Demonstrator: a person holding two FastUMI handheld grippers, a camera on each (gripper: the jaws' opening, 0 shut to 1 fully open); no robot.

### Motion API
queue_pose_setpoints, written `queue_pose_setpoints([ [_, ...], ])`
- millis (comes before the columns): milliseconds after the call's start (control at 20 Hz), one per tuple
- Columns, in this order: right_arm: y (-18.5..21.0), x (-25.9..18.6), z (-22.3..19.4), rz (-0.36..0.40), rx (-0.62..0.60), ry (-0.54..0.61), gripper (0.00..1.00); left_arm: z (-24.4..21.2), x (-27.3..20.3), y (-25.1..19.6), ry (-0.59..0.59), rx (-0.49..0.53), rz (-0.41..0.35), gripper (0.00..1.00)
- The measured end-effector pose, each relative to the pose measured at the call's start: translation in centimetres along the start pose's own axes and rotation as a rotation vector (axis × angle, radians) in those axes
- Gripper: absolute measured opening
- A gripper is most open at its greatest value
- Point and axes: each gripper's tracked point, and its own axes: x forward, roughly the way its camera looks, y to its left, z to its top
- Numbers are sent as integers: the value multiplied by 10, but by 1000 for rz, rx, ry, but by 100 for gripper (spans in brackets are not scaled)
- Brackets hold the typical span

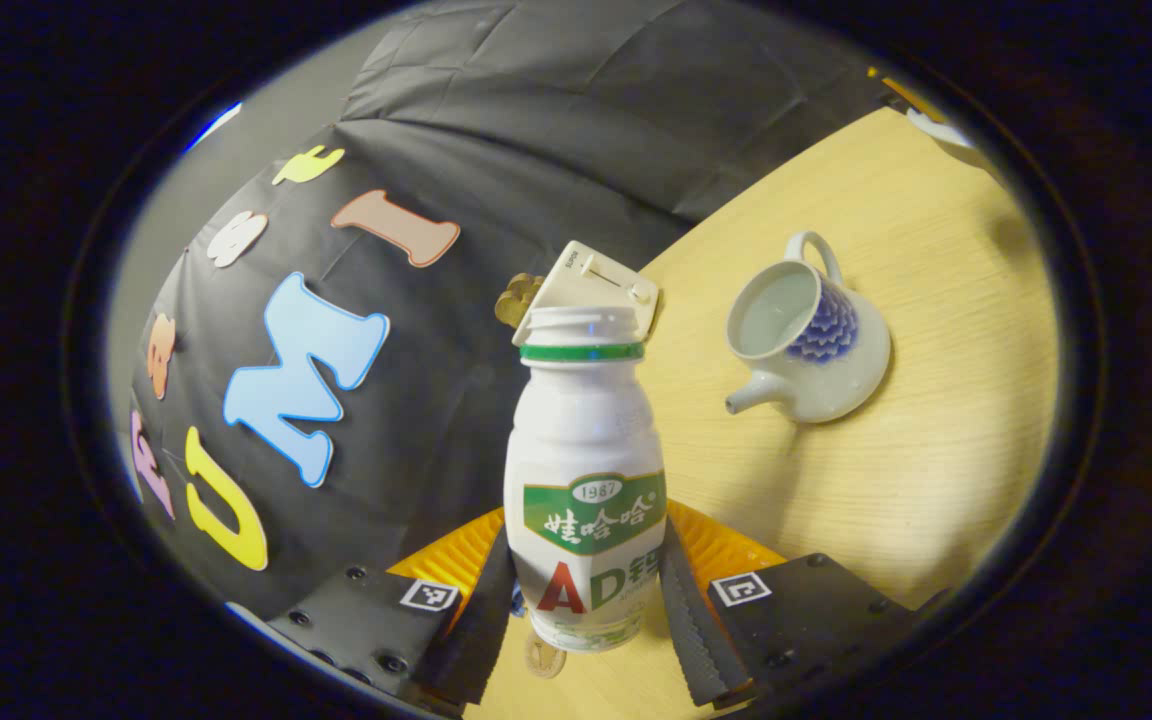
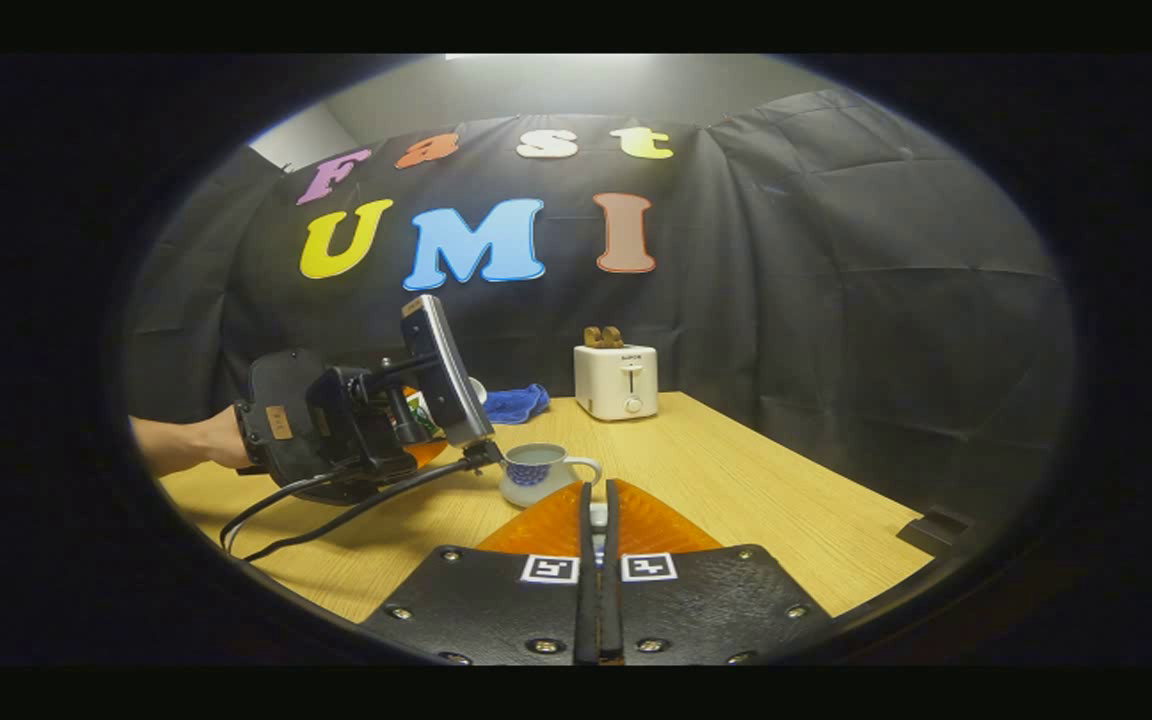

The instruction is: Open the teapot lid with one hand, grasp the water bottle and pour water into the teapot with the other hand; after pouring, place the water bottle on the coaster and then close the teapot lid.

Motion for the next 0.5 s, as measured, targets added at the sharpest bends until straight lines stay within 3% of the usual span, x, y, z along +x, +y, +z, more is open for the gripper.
queue_pose_setpoints([
  [400,-7,-3,-3,-8,20,4,1,7,-2,-3,4,192,7,84],
  [500,-6,-4,-2,-4,20,2,1,8,-2,-2,7,230,14,79],
])
